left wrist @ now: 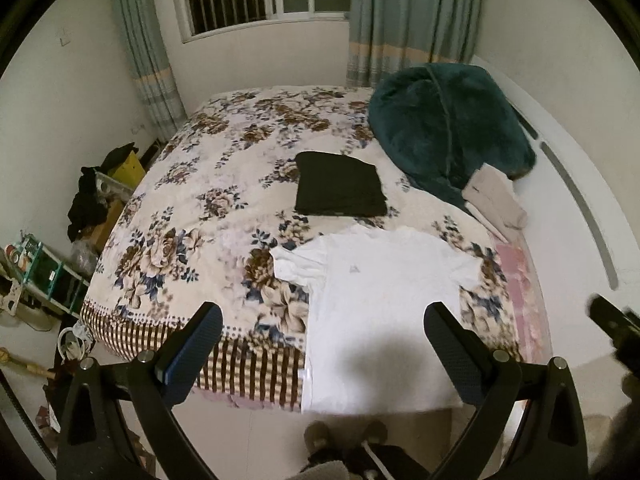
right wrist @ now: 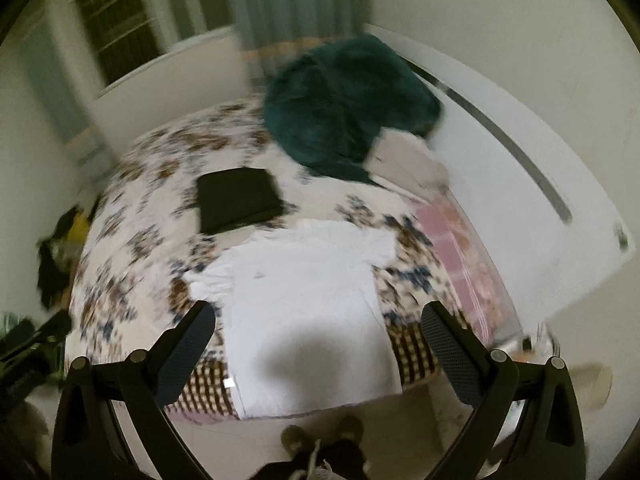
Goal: Fold small clothes
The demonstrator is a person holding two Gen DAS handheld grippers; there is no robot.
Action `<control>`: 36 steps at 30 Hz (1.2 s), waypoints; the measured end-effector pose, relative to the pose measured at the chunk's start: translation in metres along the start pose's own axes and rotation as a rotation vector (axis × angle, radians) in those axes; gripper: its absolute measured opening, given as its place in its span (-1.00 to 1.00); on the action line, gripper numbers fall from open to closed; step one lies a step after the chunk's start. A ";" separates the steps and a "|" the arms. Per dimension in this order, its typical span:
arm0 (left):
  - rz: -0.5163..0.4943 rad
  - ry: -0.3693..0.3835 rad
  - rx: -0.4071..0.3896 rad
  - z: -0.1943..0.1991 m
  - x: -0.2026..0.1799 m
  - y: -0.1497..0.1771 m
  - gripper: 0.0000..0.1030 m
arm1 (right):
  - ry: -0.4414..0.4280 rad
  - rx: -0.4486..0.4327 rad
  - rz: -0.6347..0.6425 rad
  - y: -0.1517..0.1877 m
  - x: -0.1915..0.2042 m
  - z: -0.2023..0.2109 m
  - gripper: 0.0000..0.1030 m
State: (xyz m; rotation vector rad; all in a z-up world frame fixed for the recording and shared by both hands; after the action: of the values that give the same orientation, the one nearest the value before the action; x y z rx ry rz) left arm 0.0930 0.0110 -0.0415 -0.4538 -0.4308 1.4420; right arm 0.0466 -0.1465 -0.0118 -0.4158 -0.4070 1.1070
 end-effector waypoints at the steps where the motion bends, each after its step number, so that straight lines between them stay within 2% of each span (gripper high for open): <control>1: 0.011 -0.009 -0.001 -0.014 0.000 -0.003 1.00 | 0.009 0.008 -0.036 0.002 -0.012 -0.012 1.00; 5: 0.039 -0.060 0.032 -0.063 0.002 -0.010 1.00 | 0.051 0.061 -0.200 0.002 -0.078 -0.085 0.97; 6: 0.043 -0.082 0.047 -0.076 0.001 -0.011 1.00 | 0.050 0.070 -0.229 0.000 -0.091 -0.101 0.82; 7: 0.049 -0.102 0.065 -0.090 -0.001 -0.012 1.00 | 0.046 0.086 -0.265 -0.002 -0.107 -0.123 0.53; 9: 0.058 -0.136 0.095 -0.120 -0.006 -0.013 1.00 | 0.042 0.138 -0.343 -0.007 -0.139 -0.177 0.17; 13: 0.063 -0.222 0.183 -0.196 -0.022 -0.012 1.00 | -0.014 0.232 -0.482 -0.017 -0.191 -0.298 0.16; 15: 0.080 -0.240 0.234 -0.237 -0.029 -0.010 1.00 | -0.044 0.299 -0.566 -0.016 -0.215 -0.366 0.18; 17: 0.096 -0.242 0.290 -0.280 -0.038 -0.004 1.00 | -0.071 0.384 -0.668 -0.006 -0.237 -0.442 0.22; 19: 0.112 -0.252 0.345 -0.329 -0.045 0.007 1.00 | -0.084 0.443 -0.776 0.010 -0.251 -0.500 0.23; 22: 0.135 -0.257 0.408 -0.394 -0.054 0.023 1.00 | -0.121 0.500 -0.915 0.037 -0.268 -0.583 0.24; 25: 0.155 -0.254 0.483 -0.463 -0.061 0.047 1.00 | -0.166 0.505 -1.006 0.055 -0.273 -0.648 0.24; 27: 0.163 -0.239 0.515 -0.493 -0.067 0.057 1.00 | -0.218 0.469 -1.072 0.061 -0.275 -0.683 0.25; 30: 0.151 -0.215 0.521 -0.529 -0.072 0.068 1.00 | -0.278 0.367 -1.135 0.057 -0.271 -0.713 0.25; 33: 0.144 -0.199 0.524 -0.559 -0.078 0.074 1.00 | -0.258 0.258 -1.135 0.045 -0.262 -0.735 0.22; 35: 0.155 -0.182 0.535 -0.569 -0.078 0.075 1.00 | -0.202 0.224 -1.094 0.036 -0.253 -0.738 -0.40; 36: 0.161 -0.176 0.534 -0.572 -0.077 0.075 1.00 | -0.159 0.216 -1.056 0.029 -0.247 -0.740 -0.86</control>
State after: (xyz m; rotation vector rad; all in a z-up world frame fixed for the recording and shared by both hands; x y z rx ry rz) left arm 0.3324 -0.0814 -0.5640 0.0706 -0.1350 1.6874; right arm 0.3055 -0.4487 -0.6836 0.1051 -0.5447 0.1424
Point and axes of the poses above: each gripper's, at about its wrist camera, not at the fingertips, and z roughly against the way its jaws point, x to its left, y to its underside, the point moved 3 cm from there along -z, roughly the way its jaws point, and after that the axes turned 2 degrees about x, right-handed, at the moved point
